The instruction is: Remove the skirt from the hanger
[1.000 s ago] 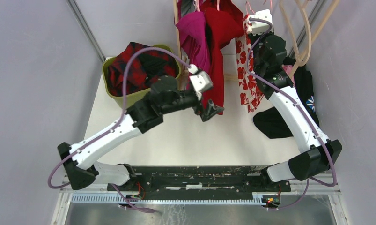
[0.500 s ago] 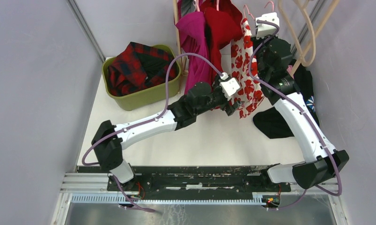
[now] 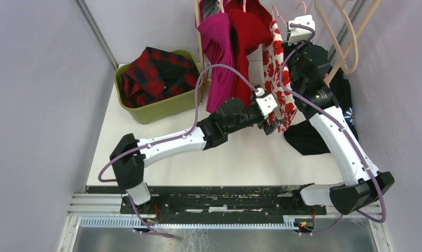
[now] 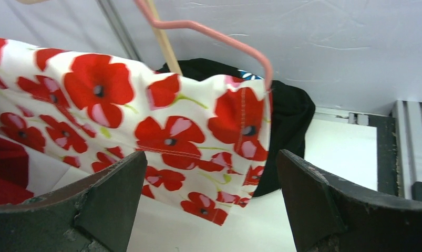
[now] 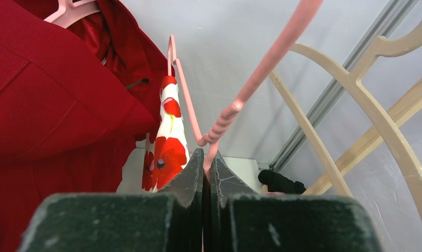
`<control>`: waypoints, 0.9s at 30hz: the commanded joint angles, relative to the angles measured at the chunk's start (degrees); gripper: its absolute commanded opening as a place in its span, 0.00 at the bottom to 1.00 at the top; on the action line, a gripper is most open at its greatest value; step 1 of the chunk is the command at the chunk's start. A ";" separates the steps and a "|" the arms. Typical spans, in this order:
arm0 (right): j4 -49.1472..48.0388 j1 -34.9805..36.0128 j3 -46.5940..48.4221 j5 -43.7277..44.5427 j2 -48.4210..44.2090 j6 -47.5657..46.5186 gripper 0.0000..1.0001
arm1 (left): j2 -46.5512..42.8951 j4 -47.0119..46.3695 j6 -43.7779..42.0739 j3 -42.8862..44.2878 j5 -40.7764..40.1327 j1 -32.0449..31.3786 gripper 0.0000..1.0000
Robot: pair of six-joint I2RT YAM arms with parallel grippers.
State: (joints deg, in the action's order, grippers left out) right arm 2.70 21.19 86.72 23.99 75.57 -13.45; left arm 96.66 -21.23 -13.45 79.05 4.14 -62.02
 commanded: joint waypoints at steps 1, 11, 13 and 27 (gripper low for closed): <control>-3.80 0.72 2.28 -1.28 -1.53 1.06 0.00 | 0.99 -3.28 1.45 1.83 2.09 -1.94 0.99; -2.73 1.58 3.50 -2.03 -1.90 0.95 0.00 | 6.04 -3.99 -1.92 3.45 -4.54 -2.13 0.99; -2.70 1.75 3.59 -2.18 -2.05 0.69 0.01 | 6.49 -3.99 -2.97 3.31 -7.00 -2.16 0.99; -2.29 2.34 5.33 -2.71 -1.63 0.51 0.00 | 5.40 -3.23 -4.37 2.09 -9.87 0.44 0.99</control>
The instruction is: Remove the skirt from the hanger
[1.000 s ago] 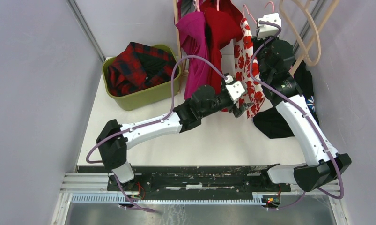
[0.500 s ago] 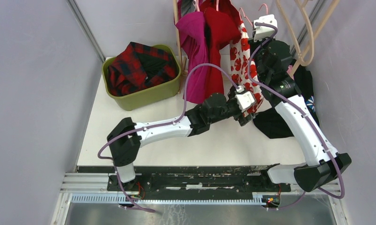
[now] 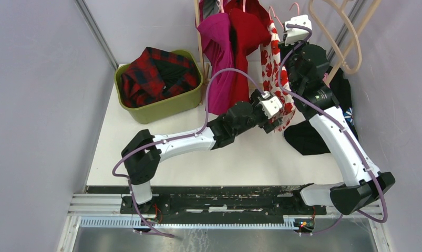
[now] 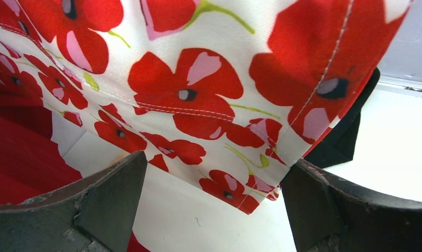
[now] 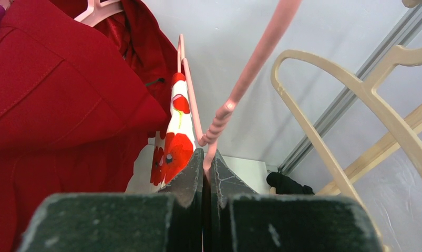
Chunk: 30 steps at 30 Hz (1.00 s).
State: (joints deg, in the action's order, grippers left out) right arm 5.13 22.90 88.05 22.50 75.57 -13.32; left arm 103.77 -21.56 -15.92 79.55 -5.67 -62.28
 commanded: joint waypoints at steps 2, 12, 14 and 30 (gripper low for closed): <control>-4.60 0.80 4.14 -1.23 -1.48 0.40 0.00 | -1.19 -3.85 -1.17 1.70 0.73 1.09 0.99; -5.24 1.18 4.37 -0.91 -0.86 -0.79 0.00 | -7.62 1.25 1.51 -2.15 5.09 1.20 0.99; -5.36 1.16 4.03 -0.88 -0.62 -0.40 0.01 | -9.18 1.26 2.09 -3.39 5.80 1.15 0.99; -5.12 1.95 4.36 -1.45 -0.18 -0.36 0.01 | -1.92 -1.26 0.24 5.23 3.48 1.20 0.99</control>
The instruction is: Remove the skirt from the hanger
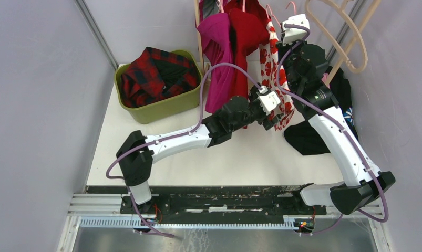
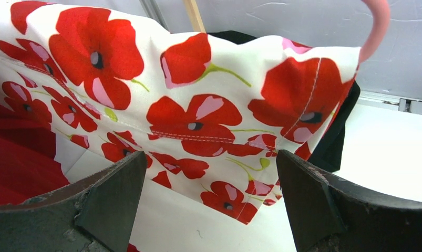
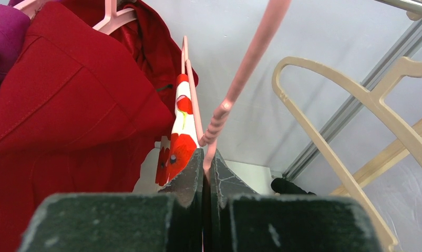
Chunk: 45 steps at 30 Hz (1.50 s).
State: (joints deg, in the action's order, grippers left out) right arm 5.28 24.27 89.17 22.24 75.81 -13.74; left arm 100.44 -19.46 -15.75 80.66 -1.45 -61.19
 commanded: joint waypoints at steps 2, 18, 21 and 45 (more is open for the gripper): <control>-5.36 0.60 3.23 -1.36 -0.22 0.03 0.01 | 1.70 -3.22 0.61 4.82 -0.42 0.09 0.99; -6.68 0.72 1.69 -0.98 0.27 0.29 0.01 | -2.35 -0.76 5.70 1.50 2.26 -0.44 0.99; -6.76 0.68 1.75 -0.88 0.30 0.03 0.01 | -1.82 -0.75 5.56 1.85 2.33 -0.70 0.99; -6.49 0.86 2.93 -2.99 0.70 0.49 0.00 | 6.28 1.26 3.99 7.87 -7.42 5.58 1.00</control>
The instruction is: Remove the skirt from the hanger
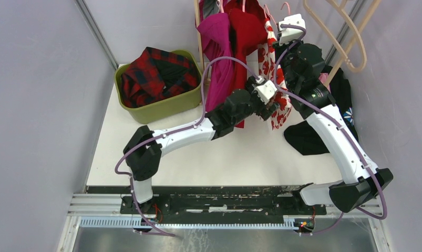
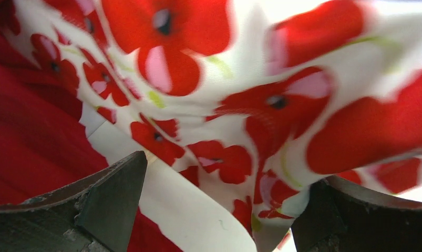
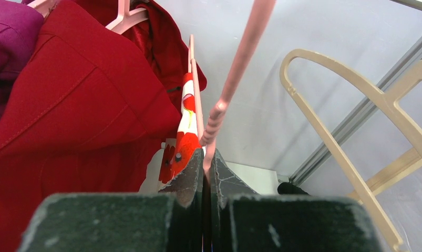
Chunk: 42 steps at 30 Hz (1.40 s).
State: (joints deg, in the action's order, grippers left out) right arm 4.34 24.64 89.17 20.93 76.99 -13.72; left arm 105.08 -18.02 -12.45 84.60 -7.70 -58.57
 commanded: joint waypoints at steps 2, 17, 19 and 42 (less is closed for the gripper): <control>-5.44 0.64 2.75 -1.60 -0.66 0.28 0.01 | 1.96 0.10 -0.21 4.30 0.71 3.43 0.92; -7.05 0.63 -0.68 0.07 -0.96 0.26 0.01 | -0.76 19.05 4.55 15.15 10.18 2.59 0.03; -7.73 0.66 -1.67 0.88 -0.33 -0.62 0.00 | -3.63 22.07 3.21 15.11 8.53 1.66 0.03; -11.91 -3.43 -6.18 5.87 6.06 -2.18 0.01 | -32.33 24.62 -13.09 19.20 -18.91 14.39 0.03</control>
State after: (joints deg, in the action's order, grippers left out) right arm -3.66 22.52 82.65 25.76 83.18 -15.22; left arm 76.03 10.68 -22.09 99.53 -22.46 -51.99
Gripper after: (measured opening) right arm 0.037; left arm 0.049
